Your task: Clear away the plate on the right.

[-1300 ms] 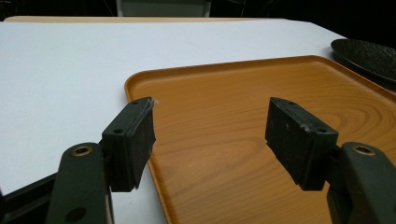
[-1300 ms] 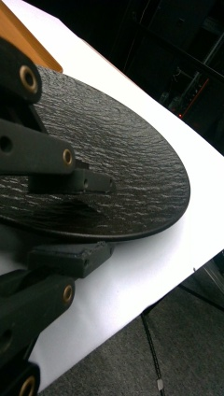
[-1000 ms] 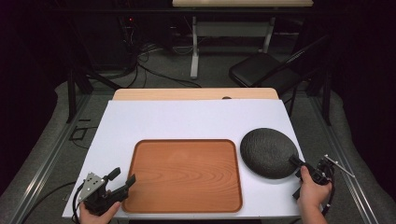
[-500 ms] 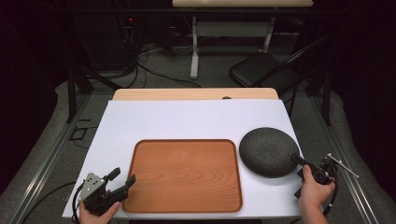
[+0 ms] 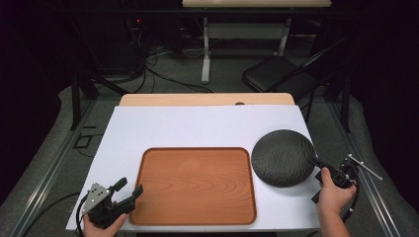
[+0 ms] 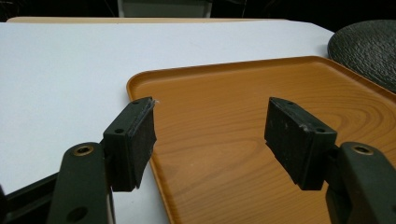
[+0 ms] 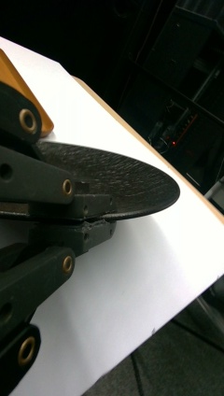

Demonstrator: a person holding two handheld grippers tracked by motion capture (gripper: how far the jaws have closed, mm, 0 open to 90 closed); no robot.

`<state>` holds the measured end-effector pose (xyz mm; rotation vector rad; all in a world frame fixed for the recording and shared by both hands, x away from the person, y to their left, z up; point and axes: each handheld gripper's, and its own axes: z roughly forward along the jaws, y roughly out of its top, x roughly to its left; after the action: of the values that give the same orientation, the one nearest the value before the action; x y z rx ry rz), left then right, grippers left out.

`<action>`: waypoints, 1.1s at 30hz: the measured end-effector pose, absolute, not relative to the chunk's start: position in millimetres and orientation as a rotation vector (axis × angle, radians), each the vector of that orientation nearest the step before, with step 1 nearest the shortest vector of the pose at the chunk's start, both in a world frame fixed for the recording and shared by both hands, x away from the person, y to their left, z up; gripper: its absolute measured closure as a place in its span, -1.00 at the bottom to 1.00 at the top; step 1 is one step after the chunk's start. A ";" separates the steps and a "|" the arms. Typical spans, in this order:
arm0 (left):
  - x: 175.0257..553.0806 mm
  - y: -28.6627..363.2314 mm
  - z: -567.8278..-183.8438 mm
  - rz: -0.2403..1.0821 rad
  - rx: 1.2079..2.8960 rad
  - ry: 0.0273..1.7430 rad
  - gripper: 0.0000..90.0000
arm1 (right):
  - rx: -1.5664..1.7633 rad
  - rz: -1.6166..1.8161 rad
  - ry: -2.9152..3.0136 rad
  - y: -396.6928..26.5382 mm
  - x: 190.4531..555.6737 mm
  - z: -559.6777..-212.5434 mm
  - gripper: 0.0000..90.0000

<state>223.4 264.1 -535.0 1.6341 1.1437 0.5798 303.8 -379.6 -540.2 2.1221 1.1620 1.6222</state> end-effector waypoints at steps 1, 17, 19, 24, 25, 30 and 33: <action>223.5 264.3 -535.0 0.579 1.633 1.143 -0.25 | 2.117 1.610 1.174 -378.5 304.6 -537.9 0.94; 223.5 264.2 -535.2 0.578 1.634 1.142 -0.23 | 2.253 1.638 1.144 -388.4 317.7 -534.7 0.93; 223.5 264.5 -535.3 0.578 1.631 1.145 -0.23 | 2.267 1.646 1.144 -390.6 318.1 -535.2 0.93; 223.7 264.4 -535.4 0.579 1.632 1.145 -0.23 | 2.309 1.711 1.069 -405.7 316.4 -533.3 0.93; 223.7 264.4 -535.4 0.579 1.632 1.145 -0.23 | 2.309 1.711 1.069 -405.7 316.4 -533.3 0.93; 223.7 263.8 -535.3 0.581 1.634 1.143 -0.23 | 2.281 1.752 1.050 -413.8 312.9 -516.3 0.93; 223.5 263.8 -535.1 0.581 1.633 1.143 -0.23 | 2.262 1.749 1.071 -414.7 312.3 -507.8 0.92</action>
<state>223.5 263.8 -535.1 1.6327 1.1433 0.5809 312.3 -414.7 -507.8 2.2615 1.0707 1.7491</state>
